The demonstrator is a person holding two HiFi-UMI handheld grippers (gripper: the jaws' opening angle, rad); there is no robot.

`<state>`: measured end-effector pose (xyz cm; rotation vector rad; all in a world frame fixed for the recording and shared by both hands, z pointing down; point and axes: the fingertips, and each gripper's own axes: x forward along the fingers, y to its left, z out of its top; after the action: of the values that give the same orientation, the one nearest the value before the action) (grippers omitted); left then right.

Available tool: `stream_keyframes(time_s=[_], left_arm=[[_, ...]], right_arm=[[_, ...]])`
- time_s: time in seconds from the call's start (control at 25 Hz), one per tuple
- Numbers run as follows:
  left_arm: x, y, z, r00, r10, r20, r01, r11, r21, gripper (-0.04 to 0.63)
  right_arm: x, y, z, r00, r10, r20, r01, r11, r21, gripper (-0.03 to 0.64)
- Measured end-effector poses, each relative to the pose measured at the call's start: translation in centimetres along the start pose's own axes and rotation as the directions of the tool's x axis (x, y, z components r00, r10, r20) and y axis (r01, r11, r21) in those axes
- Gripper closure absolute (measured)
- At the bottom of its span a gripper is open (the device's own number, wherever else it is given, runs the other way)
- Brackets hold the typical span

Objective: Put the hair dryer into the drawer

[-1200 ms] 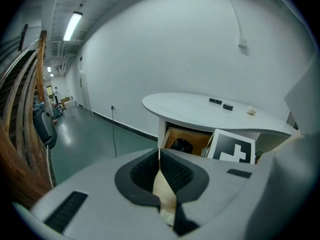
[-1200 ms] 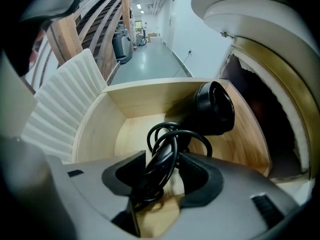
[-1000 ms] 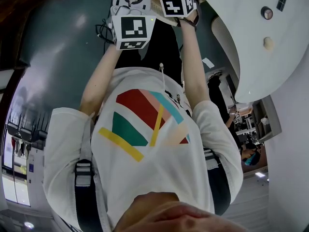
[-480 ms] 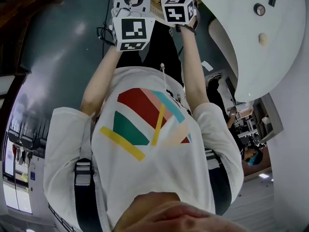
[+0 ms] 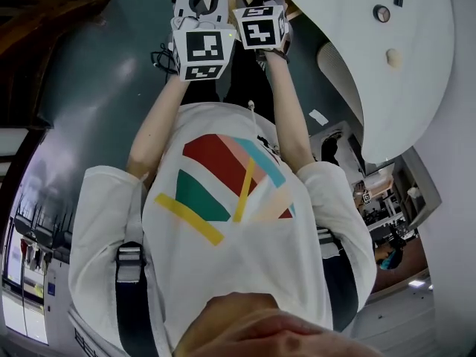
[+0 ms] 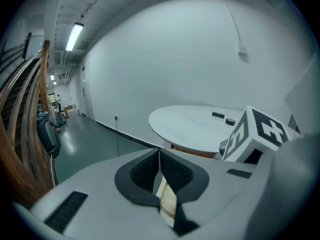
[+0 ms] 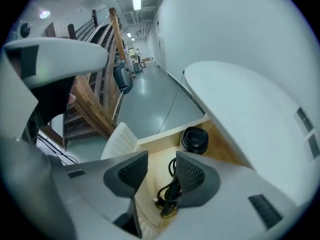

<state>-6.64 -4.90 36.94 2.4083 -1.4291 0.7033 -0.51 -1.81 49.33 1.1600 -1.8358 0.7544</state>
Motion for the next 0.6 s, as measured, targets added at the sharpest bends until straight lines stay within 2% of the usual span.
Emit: stream_keyframes(time_s=[0.2, 0.32, 0.4, 0.6], left_arm=[[-1.0, 1.2, 3.2, 0.998, 0.023, 0.061, -0.022, 1.000, -0.004, 0.578], [-1.6, 1.8, 5.4, 0.995, 0.034, 0.096, -0.035, 0.999, 0.002, 0.578], [-2.2, 2.3, 7.1, 0.992, 0.047, 0.121, -0.047, 0.999, 0.003, 0.578], [-3.8, 2.6, 11.7, 0.977, 0.064, 0.202, -0.062, 0.998, -0.016, 0.578]], right_arm=[[-4.3, 0.1, 4.7, 0.991, -0.006, 0.134, 0.000, 0.999, 0.044, 0.457], [-8.2, -0.2, 8.3, 0.969, -0.022, 0.246, 0.013, 0.999, 0.039, 0.483], [-10.9, -0.9, 10.9, 0.944, -0.050, 0.327, 0.040, 0.998, 0.038, 0.515], [-17.6, -2.6, 15.6, 0.858, -0.107, 0.502, 0.100, 0.994, 0.040, 0.560]])
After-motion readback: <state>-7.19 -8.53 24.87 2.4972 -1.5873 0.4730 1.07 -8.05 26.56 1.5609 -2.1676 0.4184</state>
